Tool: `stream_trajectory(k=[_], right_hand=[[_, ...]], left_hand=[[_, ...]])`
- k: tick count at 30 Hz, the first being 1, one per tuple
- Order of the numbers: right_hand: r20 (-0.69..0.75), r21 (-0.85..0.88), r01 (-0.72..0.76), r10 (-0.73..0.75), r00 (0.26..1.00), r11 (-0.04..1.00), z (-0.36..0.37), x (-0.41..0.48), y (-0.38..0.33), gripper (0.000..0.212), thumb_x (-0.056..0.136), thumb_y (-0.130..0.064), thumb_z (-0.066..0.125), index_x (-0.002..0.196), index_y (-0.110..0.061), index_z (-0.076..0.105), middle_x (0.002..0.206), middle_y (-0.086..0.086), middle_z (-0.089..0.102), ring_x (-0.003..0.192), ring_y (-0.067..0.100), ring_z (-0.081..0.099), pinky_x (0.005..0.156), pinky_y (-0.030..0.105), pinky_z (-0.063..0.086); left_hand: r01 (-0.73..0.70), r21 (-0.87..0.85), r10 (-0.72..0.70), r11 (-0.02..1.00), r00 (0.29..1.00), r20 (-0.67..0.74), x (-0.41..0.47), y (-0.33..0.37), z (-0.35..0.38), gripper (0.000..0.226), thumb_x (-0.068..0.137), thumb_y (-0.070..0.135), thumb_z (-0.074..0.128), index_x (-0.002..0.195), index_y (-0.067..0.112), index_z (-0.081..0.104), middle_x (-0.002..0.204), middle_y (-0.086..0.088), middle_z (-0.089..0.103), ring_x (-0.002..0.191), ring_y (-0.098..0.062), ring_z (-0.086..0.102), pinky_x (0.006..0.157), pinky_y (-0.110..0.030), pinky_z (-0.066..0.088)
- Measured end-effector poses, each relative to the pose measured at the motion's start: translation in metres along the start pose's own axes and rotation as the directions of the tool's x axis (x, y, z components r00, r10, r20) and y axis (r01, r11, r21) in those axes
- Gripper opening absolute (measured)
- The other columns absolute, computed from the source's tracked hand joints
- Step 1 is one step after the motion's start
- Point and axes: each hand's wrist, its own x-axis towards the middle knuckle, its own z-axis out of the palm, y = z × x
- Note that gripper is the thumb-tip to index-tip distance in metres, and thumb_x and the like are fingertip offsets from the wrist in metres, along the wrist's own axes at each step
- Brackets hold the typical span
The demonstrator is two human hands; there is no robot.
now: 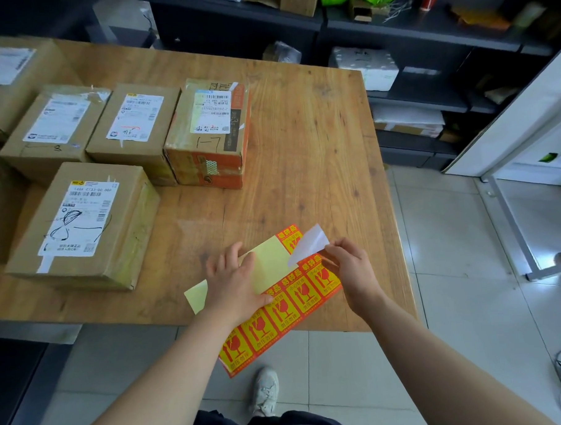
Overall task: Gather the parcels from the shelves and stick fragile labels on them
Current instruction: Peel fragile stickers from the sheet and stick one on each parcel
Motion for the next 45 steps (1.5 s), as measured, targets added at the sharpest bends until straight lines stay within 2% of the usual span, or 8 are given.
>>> stream_trajectory(k=[5,10,18,22,27,32,38,45], right_hand=[[0.005,0.005,0.0,0.0,1.0,1.0,0.013,-0.006,-0.01,0.015,0.094,-0.022,0.053,0.087,-0.01,0.055,0.077,0.013,0.067,0.071,0.028,0.067,0.06,0.033,0.049],[-0.002,-0.053,0.059,-0.059,0.998,0.997,0.038,-0.012,-0.016,0.014,0.086,-0.022,0.057,0.082,-0.01,0.062,0.074,0.013,0.064,0.066,0.027,0.061,0.061,0.038,0.044],[0.072,-0.094,0.209,-0.203,0.977,0.973,0.075,-0.017,-0.026,0.025,0.082,-0.033,0.063,0.096,-0.012,0.064,0.093,0.0,0.067,0.087,0.013,0.061,0.076,0.029,0.047],[0.127,-0.276,0.244,-0.217,0.968,0.93,0.103,-0.017,-0.024,0.012,0.088,-0.023,0.062,0.096,-0.015,0.064,0.09,-0.001,0.07,0.084,0.012,0.064,0.064,0.019,0.046],[0.175,-0.29,0.309,-0.267,0.948,0.906,0.144,-0.023,-0.025,0.012,0.087,-0.018,0.065,0.077,-0.013,0.069,0.062,-0.008,0.064,0.055,-0.001,0.052,0.052,0.015,0.039],[0.191,-0.282,0.302,-0.255,0.948,0.911,0.182,-0.034,-0.032,0.014,0.085,-0.017,0.068,0.071,-0.016,0.07,0.062,-0.007,0.067,0.056,0.001,0.053,0.053,0.017,0.039],[0.137,-0.313,0.278,-0.246,0.96,0.908,0.224,-0.051,-0.034,0.015,0.082,-0.021,0.071,0.072,-0.01,0.071,0.066,0.007,0.069,0.054,0.007,0.049,0.052,0.022,0.038],[0.07,-0.329,0.251,-0.242,0.968,0.91,0.269,-0.071,-0.025,0.016,0.083,-0.022,0.07,0.07,-0.011,0.07,0.051,-0.01,0.058,0.045,-0.001,0.045,0.046,0.012,0.035]], left_hand=[[-0.172,-0.296,0.068,0.94,0.941,-0.331,-0.011,0.028,-0.016,0.058,0.07,0.063,0.064,0.112,0.025,0.055,0.113,0.01,0.059,0.106,-0.013,0.053,0.096,-0.036,0.035],[-0.182,-0.391,0.005,0.902,0.911,-0.413,-0.017,0.035,-0.033,0.021,0.08,0.037,0.068,0.088,0.02,0.059,0.087,0.008,0.064,0.081,-0.014,0.059,0.075,-0.037,0.05],[0.064,-0.609,-0.3,0.791,0.907,-0.294,-0.028,-0.002,-0.05,0.012,0.087,0.024,0.063,0.075,0.019,0.061,0.072,0.008,0.064,0.067,-0.011,0.059,0.055,-0.02,0.041],[0.088,-0.766,-0.422,0.636,0.872,-0.25,-0.035,-0.023,-0.058,0.014,0.085,0.025,0.067,0.073,0.02,0.062,0.069,0.01,0.066,0.066,-0.006,0.061,0.054,-0.014,0.039],[0.085,-0.885,-0.455,0.458,0.878,-0.151,-0.049,-0.056,-0.072,0.016,0.087,0.024,0.065,0.074,0.014,0.067,0.068,0.002,0.069,0.065,-0.009,0.063,0.059,-0.025,0.045],[0.105,-0.928,-0.448,0.357,0.891,-0.071,-0.059,-0.097,-0.091,0.012,0.088,0.022,0.064,0.08,0.014,0.068,0.075,-0.001,0.072,0.075,-0.017,0.068,0.075,-0.04,0.054],[0.114,-0.878,-0.395,0.464,0.914,-0.09,-0.073,-0.144,-0.117,0.009,0.087,0.024,0.065,0.08,0.019,0.068,0.071,0.005,0.069,0.07,-0.01,0.063,0.071,-0.032,0.053],[0.091,-0.772,-0.349,0.629,0.921,-0.175,-0.081,-0.194,-0.141,0.013,0.077,0.02,0.076,0.086,0.026,0.068,0.066,0.015,0.068,0.07,0.005,0.062,0.059,-0.003,0.039]])
